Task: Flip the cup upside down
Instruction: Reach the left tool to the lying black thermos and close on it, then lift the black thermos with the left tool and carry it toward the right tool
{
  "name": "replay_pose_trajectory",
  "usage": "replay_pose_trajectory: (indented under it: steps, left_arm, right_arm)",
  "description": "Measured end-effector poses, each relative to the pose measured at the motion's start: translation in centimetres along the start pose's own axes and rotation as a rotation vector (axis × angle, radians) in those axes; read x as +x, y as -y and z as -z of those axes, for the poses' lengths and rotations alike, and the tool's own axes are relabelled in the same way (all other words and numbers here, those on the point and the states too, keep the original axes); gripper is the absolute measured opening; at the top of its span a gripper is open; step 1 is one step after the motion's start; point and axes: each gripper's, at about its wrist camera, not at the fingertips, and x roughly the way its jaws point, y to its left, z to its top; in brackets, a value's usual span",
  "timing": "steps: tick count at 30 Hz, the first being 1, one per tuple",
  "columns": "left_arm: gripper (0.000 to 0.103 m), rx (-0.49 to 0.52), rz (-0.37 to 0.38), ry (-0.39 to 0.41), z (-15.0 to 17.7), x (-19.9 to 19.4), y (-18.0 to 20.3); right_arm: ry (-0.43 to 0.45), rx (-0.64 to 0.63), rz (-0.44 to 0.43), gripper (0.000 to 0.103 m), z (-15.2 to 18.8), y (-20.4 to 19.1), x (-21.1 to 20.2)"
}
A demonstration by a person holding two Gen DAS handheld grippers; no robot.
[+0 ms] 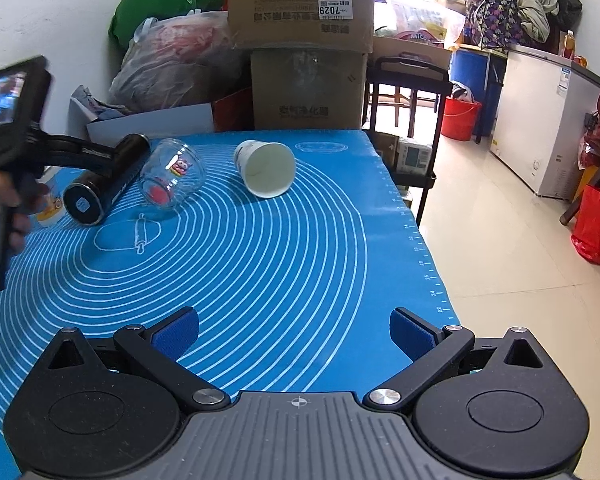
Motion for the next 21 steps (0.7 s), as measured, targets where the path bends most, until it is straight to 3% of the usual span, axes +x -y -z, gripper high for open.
replay_pose_trajectory:
  steps: [9,13,14,15,17,21]
  left_arm:
    - [0.103,-0.052,-0.020,-0.081,-1.1,5.2,0.2]
    - [0.102,0.000,-0.043,-0.105,-1.0,6.7,0.8]
    - [0.100,0.025,-0.053,-0.096,-0.9,6.8,1.1]
    - [0.086,0.051,-0.058,-0.088,-0.8,6.8,1.4]
    - [0.071,0.042,0.011,-0.096,-0.6,6.7,1.4]
    - [0.070,0.050,0.013,-0.100,-0.7,6.9,1.5]
  right_arm:
    - [-0.016,-0.011,0.005,0.103,0.1,0.0,1.1]
    - [-0.016,-0.012,0.006,0.103,0.1,0.0,1.1]
    - [-0.016,-0.012,0.007,0.103,0.1,0.0,1.2]
    - [-0.016,-0.013,0.007,0.103,0.1,0.0,1.2]
    - [-0.017,-0.015,0.008,0.103,0.2,-0.1,1.1]
    - [-0.017,-0.015,0.008,0.103,0.2,0.0,1.1]
